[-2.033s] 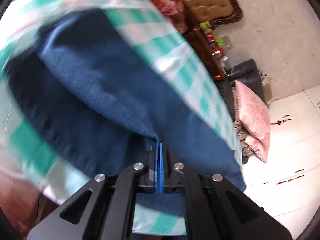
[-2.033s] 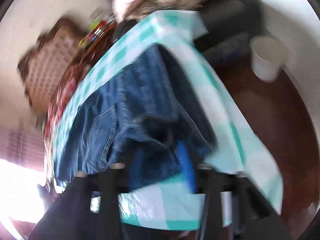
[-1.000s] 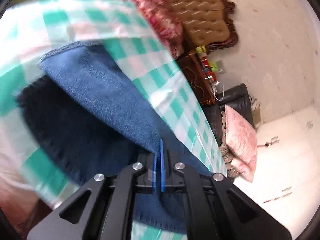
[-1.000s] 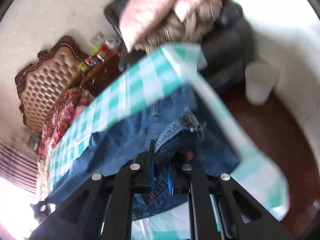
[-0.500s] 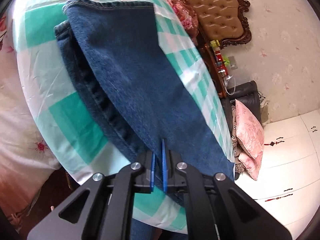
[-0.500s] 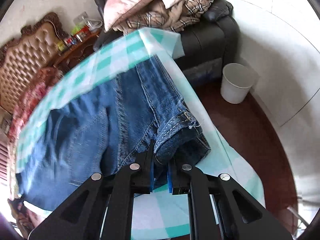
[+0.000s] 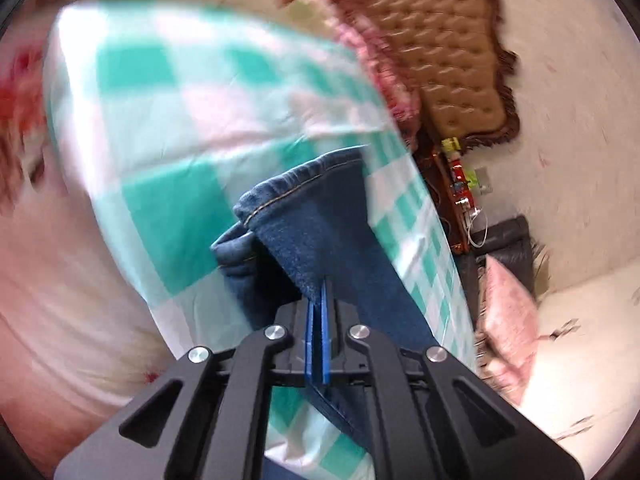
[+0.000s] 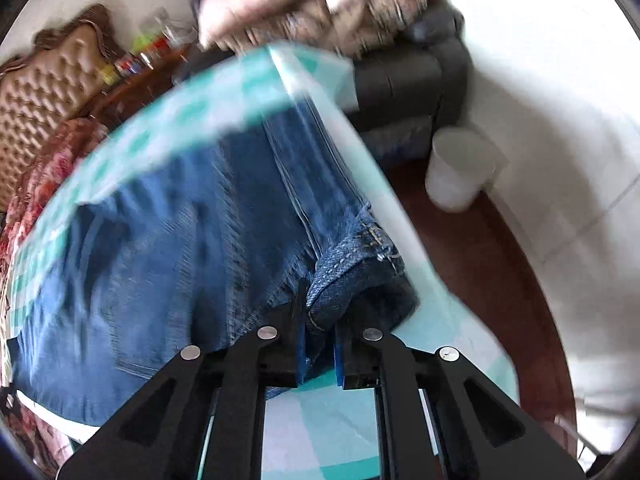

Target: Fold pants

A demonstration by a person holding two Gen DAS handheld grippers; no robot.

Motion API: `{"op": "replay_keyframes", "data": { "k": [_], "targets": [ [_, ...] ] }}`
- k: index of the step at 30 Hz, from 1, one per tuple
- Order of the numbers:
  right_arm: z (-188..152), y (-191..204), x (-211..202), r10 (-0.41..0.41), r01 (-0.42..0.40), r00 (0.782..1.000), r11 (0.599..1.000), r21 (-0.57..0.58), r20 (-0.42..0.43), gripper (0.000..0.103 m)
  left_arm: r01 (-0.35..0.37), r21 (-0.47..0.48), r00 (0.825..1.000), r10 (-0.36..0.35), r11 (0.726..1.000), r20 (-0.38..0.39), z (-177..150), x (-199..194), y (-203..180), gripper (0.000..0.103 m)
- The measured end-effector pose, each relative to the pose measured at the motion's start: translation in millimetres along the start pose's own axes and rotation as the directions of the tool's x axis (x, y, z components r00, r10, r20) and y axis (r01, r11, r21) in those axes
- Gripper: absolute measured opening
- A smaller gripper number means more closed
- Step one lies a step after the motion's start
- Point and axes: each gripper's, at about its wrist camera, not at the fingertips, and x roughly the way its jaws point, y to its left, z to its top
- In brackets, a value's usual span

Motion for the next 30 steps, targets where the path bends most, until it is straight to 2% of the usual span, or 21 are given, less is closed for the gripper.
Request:
{"op": "replay_keyframes", "data": {
  "k": [3,4,7,9,15,20,23,28,30],
  "targets": [
    [10,-3,-17,0.045,-0.046,0.999,0.999,0.02,0.031,0.008,-0.048,-0.046,0.997,0.046,0.998,-0.057,1,14,19,0.002],
    [13,-3,-18,0.042,-0.043,0.999,0.999,0.019,0.029,0.008,-0.039,-0.06,0.997,0.036,0.997,-0.063,-1,14,26,0.002],
    [16,0,-27,0.047,-0.047,0.998,0.999,-0.002,0.052,0.007,-0.024,-0.031,0.999,0.023,0.999,-0.038,-4,8,23,0.002],
    [17,-1,-25,0.044,-0.044,0.997,0.999,-0.009,0.059,0.007,-0.035,-0.031,0.998,0.034,0.999,-0.05,-6,13,25,0.002],
    [-7,-12,26,-0.018,0.018,0.999,1.0,0.006,-0.048,0.008,-0.041,-0.005,0.998,0.04,0.999,-0.057,-6,19,23,0.002],
    [-15,-18,21,0.0,0.0,1.0,1.0,0.003,-0.018,0.008,-0.062,0.016,0.996,0.062,0.998,-0.058,-6,25,13,0.003],
    [-19,-23,22,-0.008,0.008,1.0,1.0,-0.011,-0.013,0.016,-0.067,0.013,0.996,0.067,0.998,-0.057,-5,26,12,0.005],
    [-25,-26,15,0.007,-0.007,1.0,1.0,-0.015,0.015,0.016,-0.045,-0.014,0.998,0.044,0.999,-0.054,-5,24,15,0.006],
    [-26,-25,12,0.008,-0.007,1.0,1.0,-0.018,0.02,0.015,-0.054,-0.015,0.998,0.053,0.998,-0.04,-4,19,14,0.01]
  ]
}}
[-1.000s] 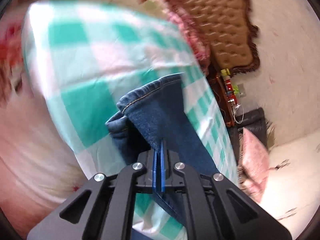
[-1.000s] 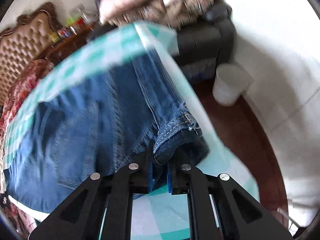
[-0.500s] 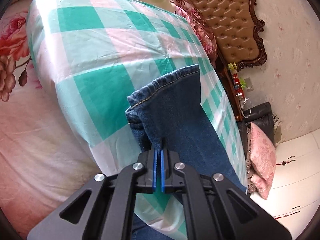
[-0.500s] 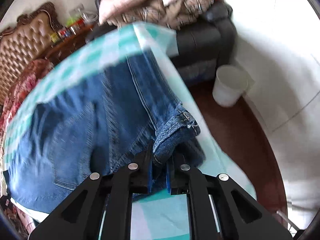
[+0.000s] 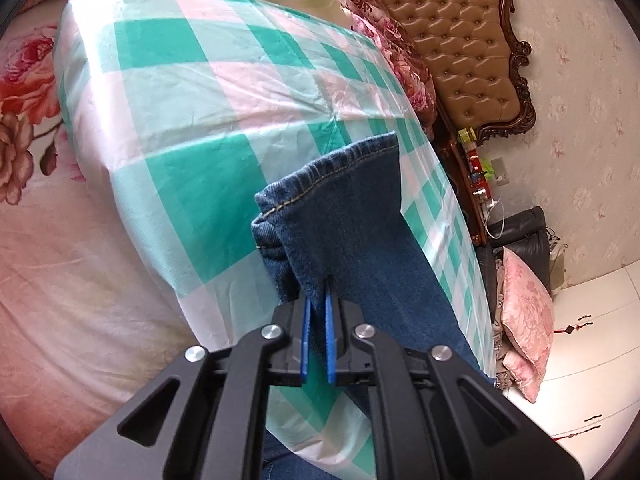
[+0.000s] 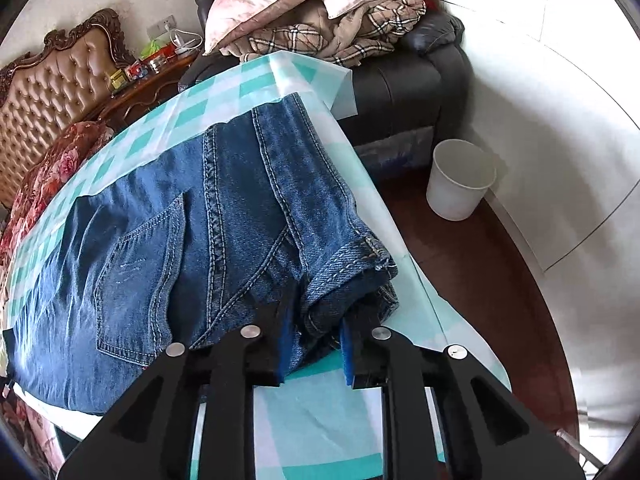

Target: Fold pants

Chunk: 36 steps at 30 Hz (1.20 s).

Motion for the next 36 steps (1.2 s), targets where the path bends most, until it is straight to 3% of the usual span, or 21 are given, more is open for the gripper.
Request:
{"op": "replay_keyframes", "data": {
  "k": [2,5,8,10,12,14,15,17,18,19,20,21,22,24,27,30,32,34,36],
  "targets": [
    [0,4,-4,-0.01,0.01,1.0,1.0,-0.015,0.012,0.013,-0.005,0.004,1.0,0.004,1.0,0.029,1,-8,-2,0.026],
    [-1,8,-9,-0.028,0.029,0.999,0.999,-0.03,0.027,0.012,-0.049,0.015,0.996,0.048,0.999,0.07,3,-18,-4,0.026],
    [-1,16,-16,-0.056,0.059,0.997,0.996,-0.064,0.051,0.012,-0.142,0.034,0.975,0.134,0.989,0.179,4,-38,-13,0.026],
    [-2,20,-16,-0.077,0.082,0.995,0.993,-0.084,0.056,0.012,-0.19,0.128,0.952,0.15,0.973,0.268,-4,-48,-40,0.026],
    [-4,21,-11,-0.103,0.106,0.994,0.99,-0.094,0.038,0.013,-0.21,0.271,0.94,0.118,0.939,0.32,-18,-47,-78,0.036],
    [-6,20,-7,-0.14,0.14,0.99,0.985,-0.1,0.009,0.017,-0.195,0.49,0.949,0.037,0.85,0.315,-47,-32,-136,0.05],
    [-7,17,-9,-0.137,0.138,0.99,0.987,-0.088,0.008,0.02,-0.165,0.603,0.962,-0.007,0.781,0.273,-65,-19,-168,0.051],
    [-9,10,-20,-0.13,0.131,0.991,0.99,-0.052,0.005,0.026,-0.093,0.739,0.982,-0.06,0.668,0.178,-97,5,-212,0.051],
    [-9,6,-30,-0.171,0.172,0.985,0.984,-0.04,0.015,0.027,-0.04,0.791,0.99,-0.083,0.611,0.114,-113,19,-233,0.051],
    [-9,3,-41,-0.219,0.221,0.975,0.974,-0.042,0.038,0.03,0.04,0.844,0.995,-0.103,0.534,0.017,-134,39,-259,0.051],
    [-8,2,-48,-0.242,0.245,0.968,0.969,-0.044,0.058,0.031,0.106,0.879,0.992,-0.106,0.465,-0.063,-153,58,-282,0.051],
    [-3,1,-58,-0.261,0.266,0.961,0.963,-0.046,0.087,0.032,0.147,0.897,0.988,-0.104,0.416,-0.114,-167,72,-298,0.051],
    [6,3,-65,-0.256,0.263,0.961,0.963,-0.055,0.11,0.033,0.214,0.913,0.977,-0.095,0.346,-0.193,-187,94,-319,0.051],
    [31,19,-74,-0.196,0.217,0.966,0.969,-0.116,0.171,0.033,0.321,0.913,0.947,-0.049,0.254,-0.319,-215,139,-351,0.048],
    [63,55,-62,-0.074,0.123,0.977,0.962,-0.244,0.202,0.033,0.37,0.906,0.921,0.043,0.203,-0.386,-242,196,-376,0.043],
    [91,90,-17,-0.04,0.091,0.987,0.94,-0.33,0.158,0.033,0.384,0.908,0.905,0.126,0.17,-0.406,-254,231,-383,0.036],
    [99,104,9,-0.045,0.093,0.99,0.925,-0.367,0.137,0.033,0.41,0.9,0.887,0.168,0.148,-0.431,-258,243,-384,0.017],
    [103,110,38,-0.091,0.133,0.988,0.912,-0.387,0.125,0.033,0.387,0.916,0.895,0.196,0.1,-0.4,-267,250,-388,0.002],
    [103,109,58,-0.143,0.174,0.984,0.907,-0.383,0.108,0.032,0.363,0.926,0.908,0.185,0.103,-0.376,-263,252,-393,0.002]
  ]
}}
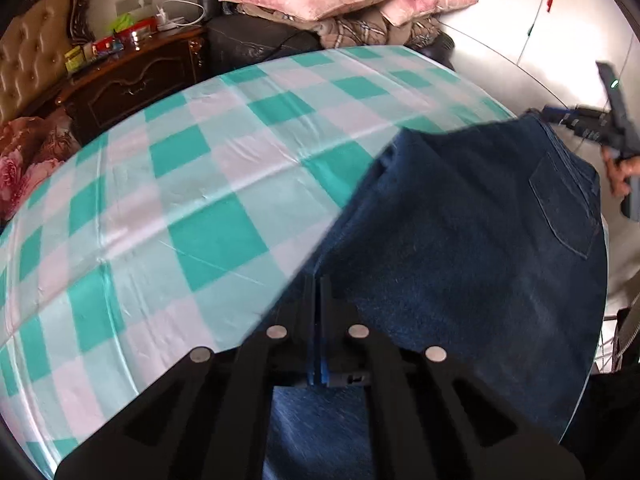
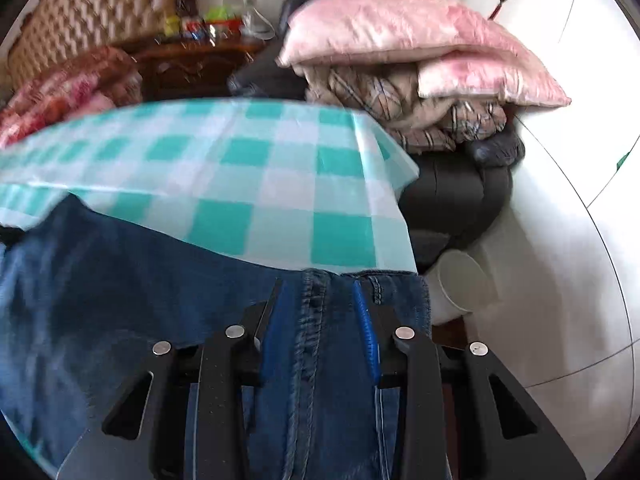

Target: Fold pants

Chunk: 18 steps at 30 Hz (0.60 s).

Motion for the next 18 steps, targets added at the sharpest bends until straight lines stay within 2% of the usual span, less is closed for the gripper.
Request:
{"op": "replay_keyframes", "data": {
  "k": [3,6,7,10,11,13,15,16,17,18],
  "targets": [
    [-10,-4,11,0.008,-0.009,1.0,0.999,0.037,0.014,0.033,-0.046,0.002,0.999,0.046,0.999,0.01,5,1,-1,0.002],
    [-14,-3,11,-0.003,0.002,1.0,0.999,0.047,0.027,0.035,-0.2,0.006,0.979,0.199,0.98,0.039,9,2,-9,0.002],
    [-16,-3,10,-0.003,0.002,1.0,0.999,0.051,0.027,0.036,-0.193,-0.008,0.979,0.193,0.981,0.058,12,-4,-11,0.005],
    [-18,-2,1,-0.018,0.016,0.999,0.998,0.059,0.041,0.037,-0.134,-0.032,0.974,0.138,0.99,0.18,22,-25,-30,0.036],
    [-18,-2,-2,-0.023,0.019,0.998,0.998,0.063,0.057,0.038,-0.108,-0.017,0.971,0.109,0.994,0.215,28,-27,-41,0.041],
    [-20,-3,-3,-0.041,0.037,0.997,0.997,0.063,0.072,0.039,-0.07,0.014,0.975,0.065,0.997,0.214,38,-18,-57,0.041],
    [-26,-9,4,-0.037,0.032,0.998,0.996,0.087,0.056,0.045,-0.089,0.05,0.979,0.079,0.995,0.189,44,1,-68,0.041],
    [-27,-11,4,-0.037,0.032,0.998,0.995,0.097,0.055,0.051,-0.122,0.052,0.981,0.113,0.991,0.158,45,12,-68,0.043],
    [-28,-16,1,-0.032,0.025,0.998,0.994,0.111,0.063,0.051,-0.188,0.04,0.976,0.182,0.981,0.121,46,23,-63,0.043],
    [-28,-18,-5,-0.028,0.018,0.996,0.992,0.125,0.081,0.051,-0.249,0.013,0.964,0.246,0.969,0.106,45,28,-57,0.042]
  ]
}}
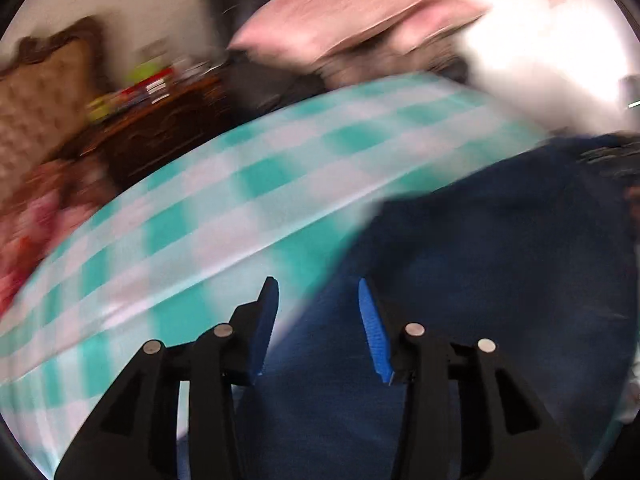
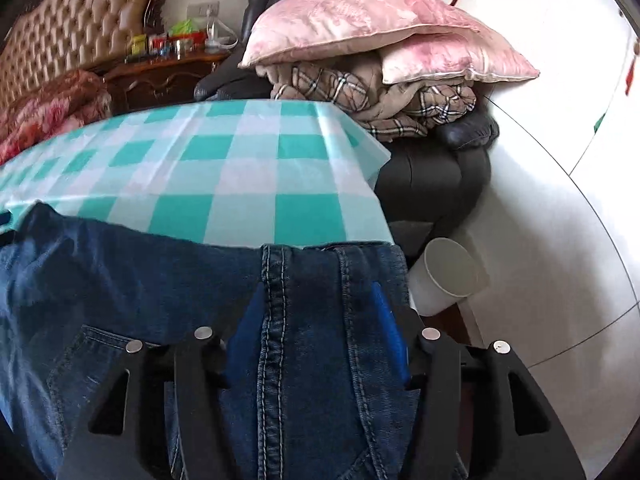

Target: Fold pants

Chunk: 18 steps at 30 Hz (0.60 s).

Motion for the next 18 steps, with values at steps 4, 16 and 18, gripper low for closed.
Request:
{"op": "replay_keyframes", "data": {
  "k": [4,16,18],
  "targets": [
    [-2,-30,-49,-0.068,0.055,0.992,0.992,0.118,0.105,0.051,-0.041,-0.094,0.993,0.052,0.995,0.111,-5,-36,12,0.051],
    [-94,-30,-45,-0.059,0.06,0.996,0.998,0.015,-0.066,0.039,0.366,-0.168,0.928,-0.345,0.915,0.142,-94,-134,-119,0.028],
    [-92,-26,-49,-0.096,0.097,0.993,0.995,0.0,-0.067,0.039,0.351,-0.204,0.935,-0.33,0.914,0.128,-109,-136,-122,0.026]
  ]
}}
